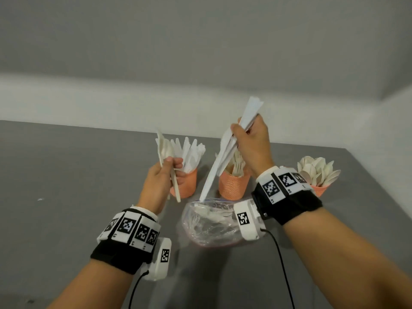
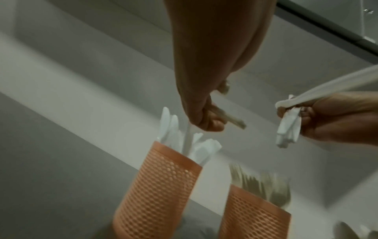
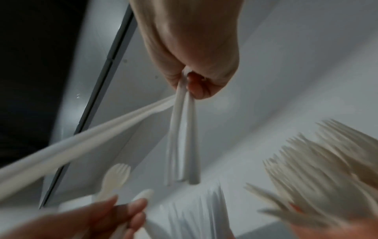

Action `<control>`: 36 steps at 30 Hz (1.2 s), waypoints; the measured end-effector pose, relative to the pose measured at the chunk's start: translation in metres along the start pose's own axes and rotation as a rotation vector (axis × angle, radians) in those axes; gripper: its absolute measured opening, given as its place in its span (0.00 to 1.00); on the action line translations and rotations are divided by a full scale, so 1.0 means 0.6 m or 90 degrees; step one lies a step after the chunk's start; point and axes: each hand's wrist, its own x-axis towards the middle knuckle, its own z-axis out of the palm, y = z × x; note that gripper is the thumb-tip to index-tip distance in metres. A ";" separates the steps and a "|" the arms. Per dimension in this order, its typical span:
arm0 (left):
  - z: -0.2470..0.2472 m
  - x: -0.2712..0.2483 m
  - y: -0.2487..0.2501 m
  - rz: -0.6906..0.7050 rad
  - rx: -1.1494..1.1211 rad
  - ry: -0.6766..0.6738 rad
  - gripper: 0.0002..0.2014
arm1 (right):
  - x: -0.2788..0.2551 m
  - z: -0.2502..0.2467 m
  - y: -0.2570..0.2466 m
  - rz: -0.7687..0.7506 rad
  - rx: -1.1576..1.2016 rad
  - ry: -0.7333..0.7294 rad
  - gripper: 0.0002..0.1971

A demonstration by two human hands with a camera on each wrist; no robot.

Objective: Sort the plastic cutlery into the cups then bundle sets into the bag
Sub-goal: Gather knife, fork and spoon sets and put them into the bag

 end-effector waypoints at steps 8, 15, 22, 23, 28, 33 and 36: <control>-0.046 0.005 0.007 0.076 -0.030 0.057 0.16 | 0.027 0.095 -0.031 -0.293 -0.136 0.109 0.09; -0.058 0.008 0.003 0.072 -0.021 0.058 0.16 | 0.007 0.177 0.009 -0.314 -0.166 -0.003 0.09; -0.060 0.009 -0.001 0.061 -0.046 0.000 0.14 | -0.013 0.185 0.099 -0.116 -0.196 -0.194 0.12; -0.060 0.010 -0.002 0.053 -0.064 -0.015 0.13 | -0.011 0.185 0.104 -0.088 -0.203 -0.211 0.14; -0.058 0.009 -0.001 0.018 -0.138 -0.110 0.11 | 0.002 0.183 0.095 -0.073 -0.245 -0.227 0.20; -0.050 0.008 -0.001 -0.025 -0.205 -0.134 0.12 | 0.002 0.168 0.088 -0.112 -0.445 -0.365 0.15; -0.042 0.009 -0.002 -0.029 -0.217 -0.146 0.13 | 0.007 0.160 0.079 -0.116 -0.460 -0.398 0.16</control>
